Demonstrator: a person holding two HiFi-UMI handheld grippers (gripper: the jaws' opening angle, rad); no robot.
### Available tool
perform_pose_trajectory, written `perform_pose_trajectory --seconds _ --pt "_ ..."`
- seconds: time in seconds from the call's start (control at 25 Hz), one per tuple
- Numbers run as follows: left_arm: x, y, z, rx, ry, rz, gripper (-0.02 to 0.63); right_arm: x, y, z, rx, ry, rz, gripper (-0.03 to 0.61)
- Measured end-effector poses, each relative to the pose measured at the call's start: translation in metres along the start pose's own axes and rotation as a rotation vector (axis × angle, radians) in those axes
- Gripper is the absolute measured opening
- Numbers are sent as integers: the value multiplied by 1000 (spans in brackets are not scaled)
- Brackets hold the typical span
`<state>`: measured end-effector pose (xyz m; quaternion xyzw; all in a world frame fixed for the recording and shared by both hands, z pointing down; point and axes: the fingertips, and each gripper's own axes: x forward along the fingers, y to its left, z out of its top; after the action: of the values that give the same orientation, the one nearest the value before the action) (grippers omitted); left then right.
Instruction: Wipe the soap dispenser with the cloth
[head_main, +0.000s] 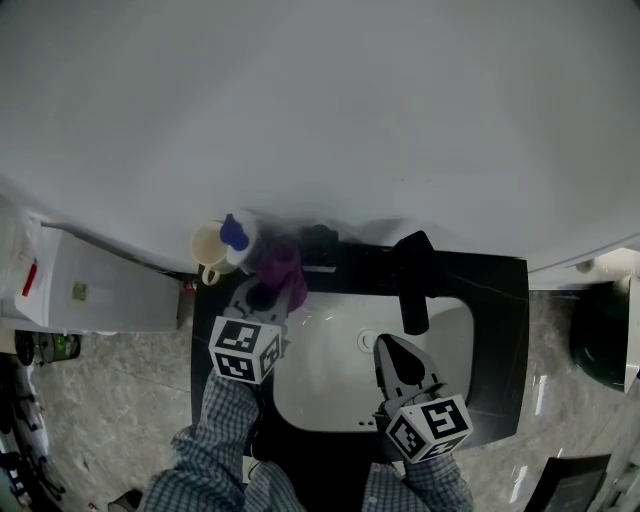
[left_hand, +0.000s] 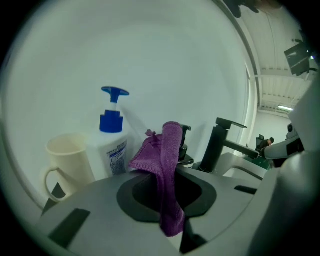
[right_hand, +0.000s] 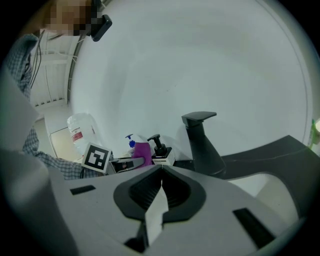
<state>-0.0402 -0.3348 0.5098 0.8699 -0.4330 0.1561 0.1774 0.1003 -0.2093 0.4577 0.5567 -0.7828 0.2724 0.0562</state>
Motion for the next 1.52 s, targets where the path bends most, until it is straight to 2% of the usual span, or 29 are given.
perform_pose_trajectory --seconds 0.16,0.44,0.6,0.76,1.12,1.32,1.52 --pt "-23 -10 21 31 -55 0 57 -2 -2 5 -3 -8 -1 18" --pt "-40 -16 78 102 -188 11 57 -1 0 5 -5 -3 19 18" --pt "-35 -18 93 168 -201 10 57 -1 -1 6 -3 -3 19 18" --pt "-21 -21 82 206 -153 -9 57 0 -5 6 -4 -4 14 18" --pt "-1 -32 62 127 -133 -42 57 -5 -20 -2 21 5 -17 18" --pt "5 -38 50 120 -115 -53 57 -7 -23 -7 26 12 -24 18" --pt "17 -47 26 107 -47 -95 57 -10 -25 -11 35 14 -31 18"
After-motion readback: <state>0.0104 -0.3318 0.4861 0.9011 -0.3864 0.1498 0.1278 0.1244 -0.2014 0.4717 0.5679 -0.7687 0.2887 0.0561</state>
